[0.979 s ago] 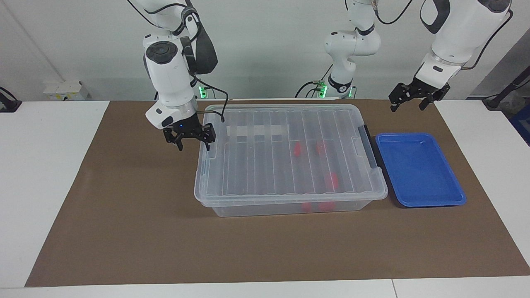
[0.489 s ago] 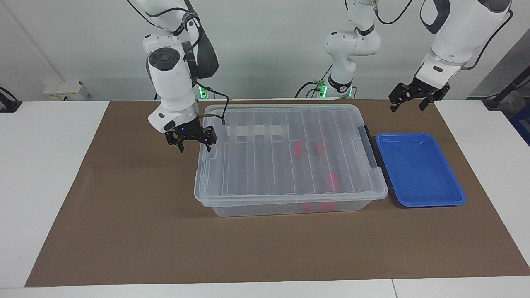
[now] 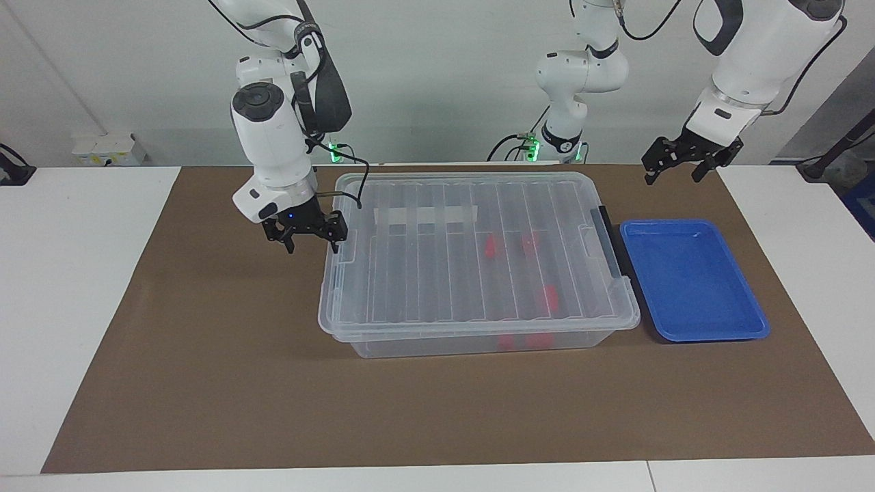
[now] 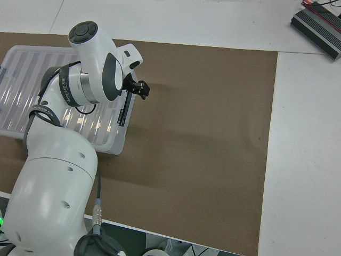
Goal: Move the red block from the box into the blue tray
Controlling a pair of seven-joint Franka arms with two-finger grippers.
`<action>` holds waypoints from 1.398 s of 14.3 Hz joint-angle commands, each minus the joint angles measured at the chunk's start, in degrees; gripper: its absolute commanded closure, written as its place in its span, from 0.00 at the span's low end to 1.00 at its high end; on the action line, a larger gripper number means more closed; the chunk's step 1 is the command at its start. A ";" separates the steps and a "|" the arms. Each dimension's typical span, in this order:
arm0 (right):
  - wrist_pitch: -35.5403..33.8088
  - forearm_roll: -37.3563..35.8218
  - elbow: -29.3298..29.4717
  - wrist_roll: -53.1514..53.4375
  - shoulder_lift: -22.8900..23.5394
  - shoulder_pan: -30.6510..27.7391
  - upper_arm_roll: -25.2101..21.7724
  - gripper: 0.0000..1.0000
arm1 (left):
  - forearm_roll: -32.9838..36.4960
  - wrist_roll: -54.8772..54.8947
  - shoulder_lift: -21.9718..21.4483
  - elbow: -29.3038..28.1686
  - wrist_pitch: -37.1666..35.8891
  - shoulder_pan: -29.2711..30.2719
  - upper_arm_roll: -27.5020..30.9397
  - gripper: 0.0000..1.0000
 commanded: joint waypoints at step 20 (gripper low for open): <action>-2.34 0.23 -1.20 -17.00 -1.46 -15.55 0.37 0.02 | -0.72 -0.45 -0.80 -0.05 -0.68 -0.04 0.27 0.00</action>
